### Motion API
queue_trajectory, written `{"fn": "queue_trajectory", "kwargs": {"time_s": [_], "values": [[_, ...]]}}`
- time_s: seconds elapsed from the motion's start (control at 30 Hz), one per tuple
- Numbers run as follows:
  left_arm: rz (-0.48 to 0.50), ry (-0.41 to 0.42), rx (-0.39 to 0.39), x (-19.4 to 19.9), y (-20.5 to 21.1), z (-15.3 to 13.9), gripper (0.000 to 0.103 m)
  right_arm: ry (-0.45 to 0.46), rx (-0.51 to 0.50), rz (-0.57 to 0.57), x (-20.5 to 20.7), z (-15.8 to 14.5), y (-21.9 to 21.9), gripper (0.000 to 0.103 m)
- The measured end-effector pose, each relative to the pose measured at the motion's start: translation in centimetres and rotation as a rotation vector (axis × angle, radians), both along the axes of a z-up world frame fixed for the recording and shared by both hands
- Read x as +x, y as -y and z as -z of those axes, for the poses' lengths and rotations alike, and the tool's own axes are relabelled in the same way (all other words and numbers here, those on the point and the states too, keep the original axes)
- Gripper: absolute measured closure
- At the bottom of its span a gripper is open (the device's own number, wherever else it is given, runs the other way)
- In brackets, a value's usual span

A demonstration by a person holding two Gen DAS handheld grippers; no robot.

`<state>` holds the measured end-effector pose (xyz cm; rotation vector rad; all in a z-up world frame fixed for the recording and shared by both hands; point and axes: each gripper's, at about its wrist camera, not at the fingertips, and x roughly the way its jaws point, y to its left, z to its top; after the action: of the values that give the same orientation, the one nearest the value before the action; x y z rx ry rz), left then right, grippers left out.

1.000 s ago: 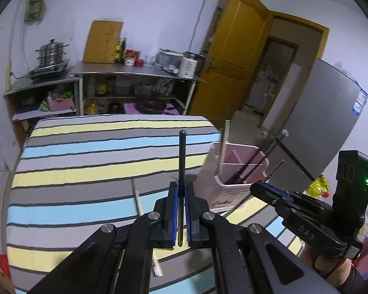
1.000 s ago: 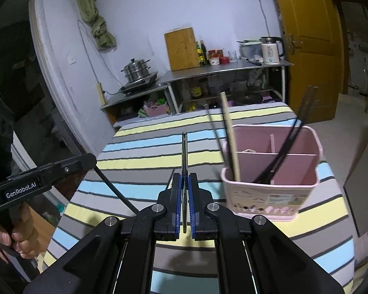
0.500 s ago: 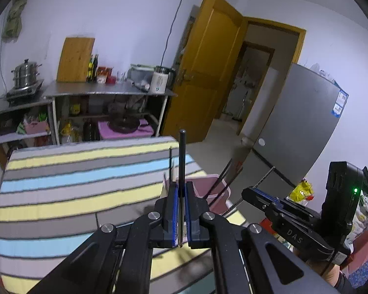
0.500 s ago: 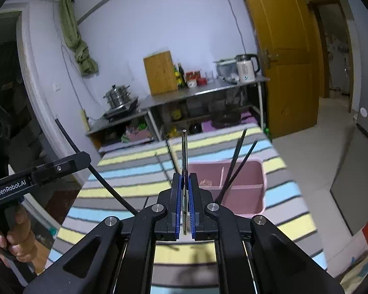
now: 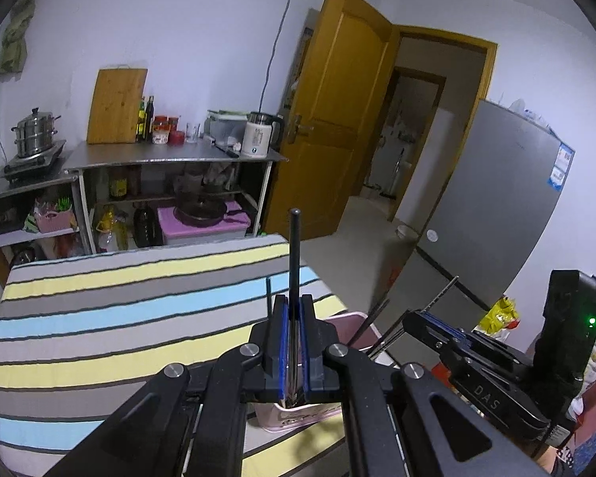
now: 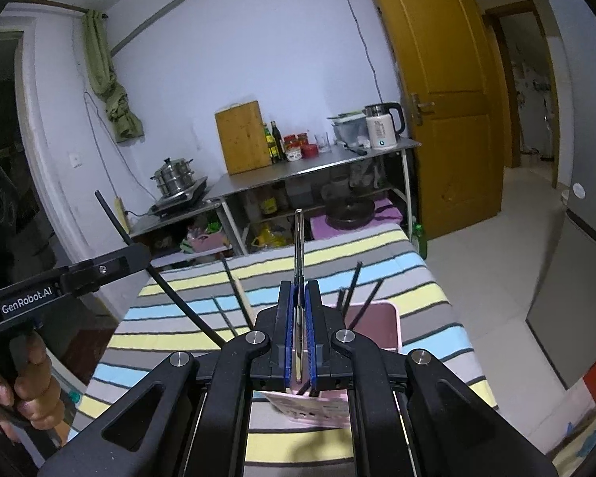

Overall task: Organize utensils
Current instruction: 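Lift both black chopsticks upright and carry them above the pink holder, then lower the black chopsticks into the holder and open both tools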

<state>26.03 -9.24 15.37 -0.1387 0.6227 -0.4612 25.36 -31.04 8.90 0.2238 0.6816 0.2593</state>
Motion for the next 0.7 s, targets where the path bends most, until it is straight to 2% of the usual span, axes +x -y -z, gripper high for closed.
{"fn": "queue_trajectory", "kwargs": {"time_s": [0.4,0.7], "values": [[0.004,-0.079,0.035,2.0,1.0,5.3,0.098,-0.092,-0.019,-0.001,0.8,4.8,-0.2,0.098],[0.013,-0.111,0.069,2.7,1.7,7.5,0.097,-0.159,-0.023,-0.016,1.1,7.3,-0.4,0.097]]}}
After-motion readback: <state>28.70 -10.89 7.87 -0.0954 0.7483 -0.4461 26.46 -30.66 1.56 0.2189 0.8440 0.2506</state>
